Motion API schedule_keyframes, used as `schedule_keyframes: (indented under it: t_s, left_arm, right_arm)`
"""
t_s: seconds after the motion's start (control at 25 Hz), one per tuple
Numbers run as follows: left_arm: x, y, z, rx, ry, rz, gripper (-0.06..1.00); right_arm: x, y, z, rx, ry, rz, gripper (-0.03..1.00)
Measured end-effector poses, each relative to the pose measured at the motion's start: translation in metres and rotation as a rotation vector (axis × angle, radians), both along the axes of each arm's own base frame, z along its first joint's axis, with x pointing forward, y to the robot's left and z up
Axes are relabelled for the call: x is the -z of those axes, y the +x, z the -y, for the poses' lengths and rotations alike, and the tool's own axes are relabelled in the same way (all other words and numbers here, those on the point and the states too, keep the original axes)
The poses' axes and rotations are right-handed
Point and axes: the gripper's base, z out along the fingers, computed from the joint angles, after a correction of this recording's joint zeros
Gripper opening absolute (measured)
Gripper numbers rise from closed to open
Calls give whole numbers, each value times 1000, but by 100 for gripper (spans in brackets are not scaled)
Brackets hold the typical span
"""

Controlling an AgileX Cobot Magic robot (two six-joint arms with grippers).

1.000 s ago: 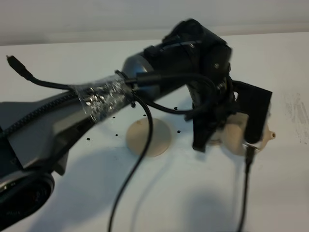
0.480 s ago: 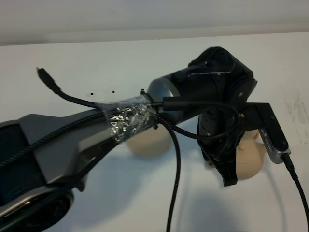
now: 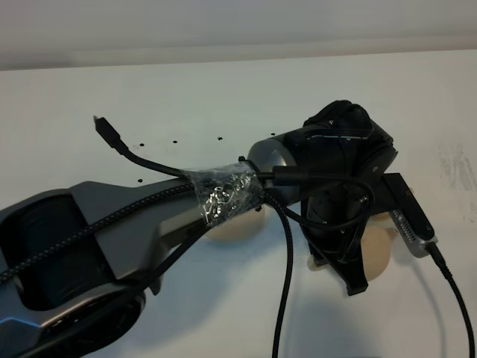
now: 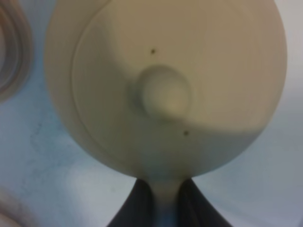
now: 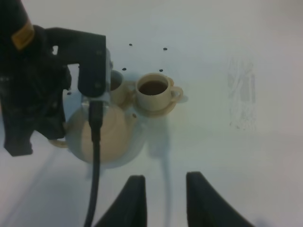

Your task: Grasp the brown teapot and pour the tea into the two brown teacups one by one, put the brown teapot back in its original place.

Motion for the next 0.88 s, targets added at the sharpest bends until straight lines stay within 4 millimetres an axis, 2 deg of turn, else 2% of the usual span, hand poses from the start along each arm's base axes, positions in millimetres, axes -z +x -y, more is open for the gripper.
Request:
schedule_keyframes:
  t_s: [0.2,0.32,0.48,0.64,0.88]
  left_arm:
    - [5,2,-1,22,28,8,8]
    - [-11,4,-6,65,37,57,8]
    - [-48,12,-17,92,22,168,8]
    - [-67,32,-37,76,6,203,8]
    - [-68,67,-68,31,24,201,8]
  right_arm:
    - [0,0,0,0,0,0,20]
    - [0,0,0,0,0,0,20]
    - [0,0,0,0,0,0,20]
    - [0,0,0,0,0,0,20]
    - [0,0,0,0,0,0,20]
